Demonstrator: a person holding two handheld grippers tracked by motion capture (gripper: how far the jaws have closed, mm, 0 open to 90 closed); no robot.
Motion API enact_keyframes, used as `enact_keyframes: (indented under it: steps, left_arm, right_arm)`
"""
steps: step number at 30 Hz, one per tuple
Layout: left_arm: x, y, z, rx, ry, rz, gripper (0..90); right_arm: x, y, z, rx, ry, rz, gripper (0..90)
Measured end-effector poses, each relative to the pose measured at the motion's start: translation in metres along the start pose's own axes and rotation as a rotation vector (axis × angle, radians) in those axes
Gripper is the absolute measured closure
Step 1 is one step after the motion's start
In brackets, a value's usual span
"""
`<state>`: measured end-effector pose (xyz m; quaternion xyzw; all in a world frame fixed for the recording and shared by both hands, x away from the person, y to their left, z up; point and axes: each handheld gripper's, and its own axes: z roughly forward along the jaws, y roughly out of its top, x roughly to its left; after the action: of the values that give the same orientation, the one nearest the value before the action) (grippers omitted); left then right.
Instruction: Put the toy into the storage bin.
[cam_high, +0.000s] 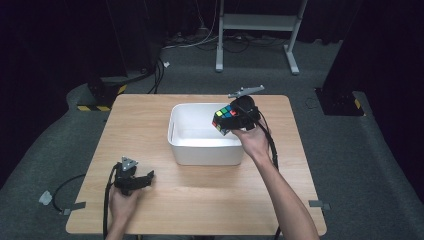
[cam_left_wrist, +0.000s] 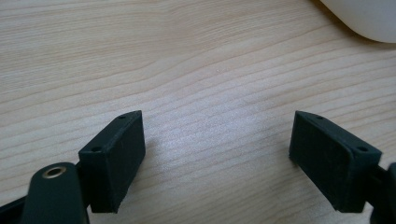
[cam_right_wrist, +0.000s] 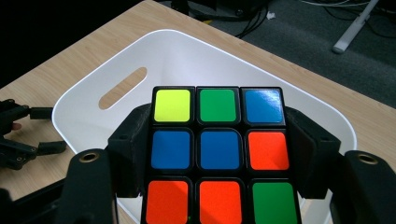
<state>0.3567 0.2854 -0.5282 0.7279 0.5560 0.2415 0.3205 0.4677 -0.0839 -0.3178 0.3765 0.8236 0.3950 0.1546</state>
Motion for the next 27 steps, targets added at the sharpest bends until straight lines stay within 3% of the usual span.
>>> enact_keyframes:
  steps: [18, 27]
  left_arm:
    - [0.000, 0.000, 0.000, 0.000, -0.001, -0.001, 18.3]
    - [0.000, 0.000, 0.000, -0.001, -0.002, -0.001, 18.4]
  right_arm:
    - [0.008, 0.013, 0.022, 0.029, 0.000, -0.007, 33.9]
    - [0.007, 0.015, 0.035, 0.047, 0.003, 0.014, 33.9]
